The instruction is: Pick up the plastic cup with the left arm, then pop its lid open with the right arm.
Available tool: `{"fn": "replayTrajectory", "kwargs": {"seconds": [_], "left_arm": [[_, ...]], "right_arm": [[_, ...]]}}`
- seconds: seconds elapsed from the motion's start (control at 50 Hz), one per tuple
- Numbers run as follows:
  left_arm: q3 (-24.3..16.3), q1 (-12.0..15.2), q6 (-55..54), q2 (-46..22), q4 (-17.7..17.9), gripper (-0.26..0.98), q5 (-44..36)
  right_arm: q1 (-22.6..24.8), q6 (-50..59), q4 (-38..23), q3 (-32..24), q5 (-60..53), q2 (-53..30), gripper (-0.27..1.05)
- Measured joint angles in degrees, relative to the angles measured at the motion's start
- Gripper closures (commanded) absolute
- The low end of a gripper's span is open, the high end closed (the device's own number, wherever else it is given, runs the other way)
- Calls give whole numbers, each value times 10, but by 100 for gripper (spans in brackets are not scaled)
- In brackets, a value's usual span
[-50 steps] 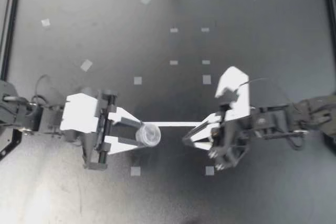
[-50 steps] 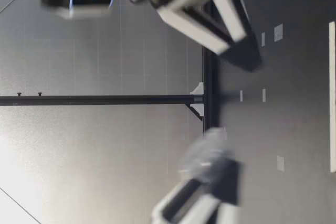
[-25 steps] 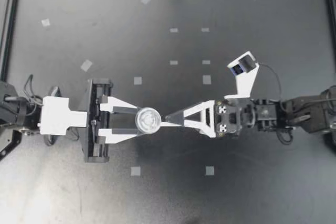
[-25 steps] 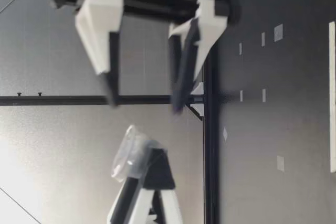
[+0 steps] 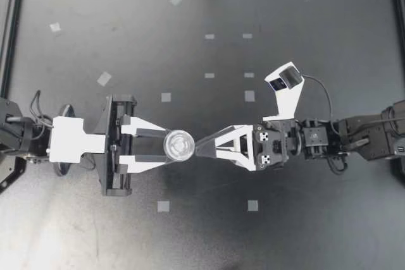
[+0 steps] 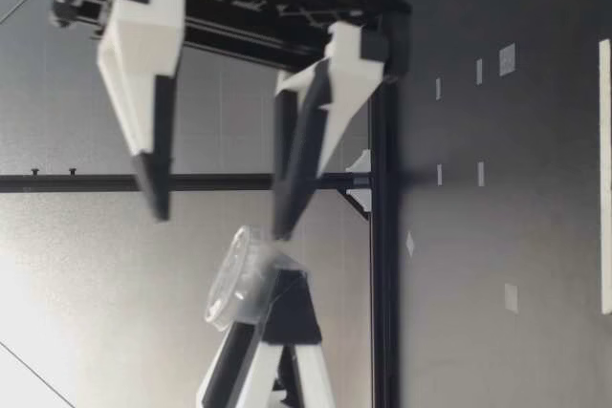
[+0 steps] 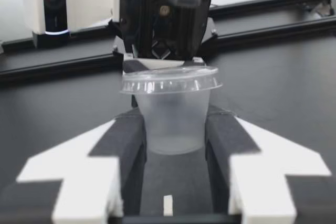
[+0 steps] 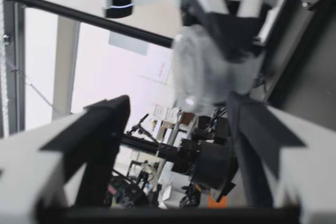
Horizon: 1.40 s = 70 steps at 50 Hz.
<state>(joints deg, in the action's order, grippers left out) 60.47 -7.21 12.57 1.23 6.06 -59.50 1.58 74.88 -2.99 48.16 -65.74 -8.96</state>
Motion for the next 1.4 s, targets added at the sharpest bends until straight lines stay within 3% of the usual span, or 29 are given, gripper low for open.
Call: {"fn": "replayTrajectory", "kwargs": {"seconds": [0.18,0.38,0.52,0.68,0.9,1.14,1.4], "left_arm": [[-1,0,-2,1,-1,55,-4],[0,0,-2,-2,3,55,0],[0,1,-3,-3,2,55,0],[0,1,-32,-3,2,55,0],[0,1,-49,1,2,55,0],[-2,1,-53,3,1,55,0],[-2,1,-54,2,1,55,0]], "right_arm": [[-1,-22,-24,-1,-33,16,7],[-10,-120,-36,25,-33,76,7],[-31,-174,-43,38,25,107,7],[-59,-249,-100,39,139,124,7],[-61,-427,-147,36,210,155,7],[-60,-628,-148,47,184,134,7],[-54,-649,-148,46,177,114,7]]}}
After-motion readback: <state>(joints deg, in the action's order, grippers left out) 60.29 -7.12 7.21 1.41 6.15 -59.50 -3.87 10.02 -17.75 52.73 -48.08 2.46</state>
